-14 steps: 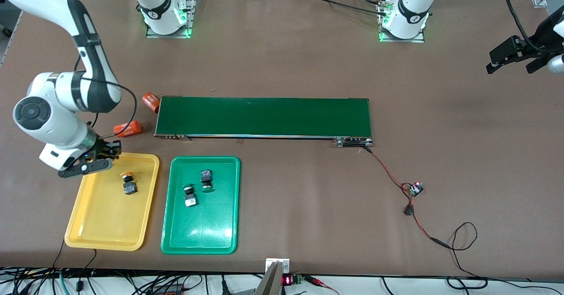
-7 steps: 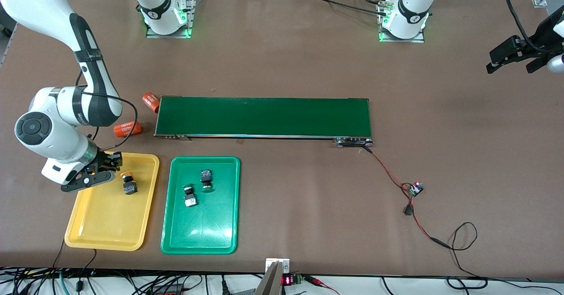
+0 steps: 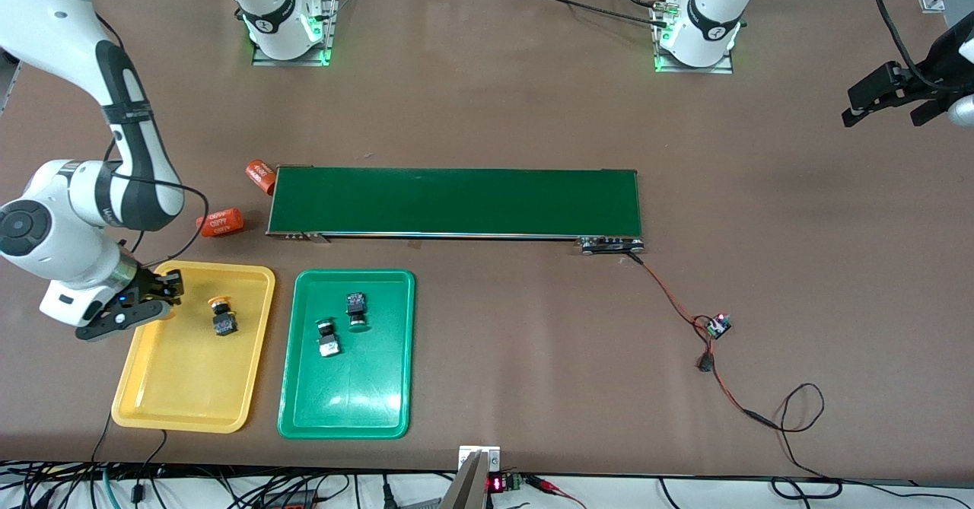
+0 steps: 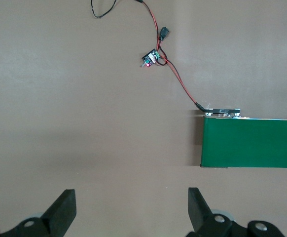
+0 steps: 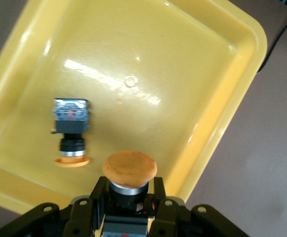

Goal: Sort buttons by color to trays
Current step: 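Lower the right gripper and open it to release the yellow button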

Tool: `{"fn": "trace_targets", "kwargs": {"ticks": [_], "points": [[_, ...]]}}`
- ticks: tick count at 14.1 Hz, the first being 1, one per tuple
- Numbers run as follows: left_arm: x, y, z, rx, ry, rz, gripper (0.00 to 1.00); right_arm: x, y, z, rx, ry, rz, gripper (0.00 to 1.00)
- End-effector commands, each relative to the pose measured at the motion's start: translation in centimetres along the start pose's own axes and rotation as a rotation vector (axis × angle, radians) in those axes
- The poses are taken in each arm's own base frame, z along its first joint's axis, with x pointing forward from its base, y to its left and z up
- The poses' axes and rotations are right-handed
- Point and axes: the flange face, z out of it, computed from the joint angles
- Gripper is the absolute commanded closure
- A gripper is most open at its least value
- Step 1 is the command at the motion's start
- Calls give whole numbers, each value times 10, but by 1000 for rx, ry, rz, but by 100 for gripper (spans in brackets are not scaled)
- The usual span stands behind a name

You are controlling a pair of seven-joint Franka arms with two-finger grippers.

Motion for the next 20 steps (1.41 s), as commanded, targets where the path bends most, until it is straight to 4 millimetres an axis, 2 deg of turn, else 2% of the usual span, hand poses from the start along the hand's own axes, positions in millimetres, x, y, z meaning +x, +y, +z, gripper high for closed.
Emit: {"fn": "trace_targets", "kwargs": {"ticks": [1, 5, 6, 7, 8, 9, 11, 15, 18, 20], "points": [[2, -2, -1, 21, -12, 11, 0, -1, 12, 21, 25, 60, -30, 74], [3, -1, 1, 21, -13, 14, 0, -2, 9, 33, 51, 64, -24, 73], [4, -1, 1, 21, -15, 14, 0, -1, 8, 34, 54, 64, -16, 70], [5, -1, 3, 21, -18, 14, 0, -1, 8, 34, 55, 64, -11, 58], [5, -1, 3, 21, -18, 14, 0, -1, 8, 34, 54, 64, -23, 29], [6, -1, 4, 21, -18, 14, 0, -1, 8, 34, 53, 64, -26, 11], [8, -1, 6, 21, -23, 14, 0, -1, 8, 34, 54, 64, -25, 4], [8, -2, 7, 22, -24, 13, 0, 2, 5, 27, 57, 68, 3, 2], [8, 0, 6, 24, -21, 17, 0, 5, -1, -1, 65, 44, 67, 2], [8, 0, 6, 24, -19, 17, 0, 14, -24, -40, 81, -24, 181, 0]]}}
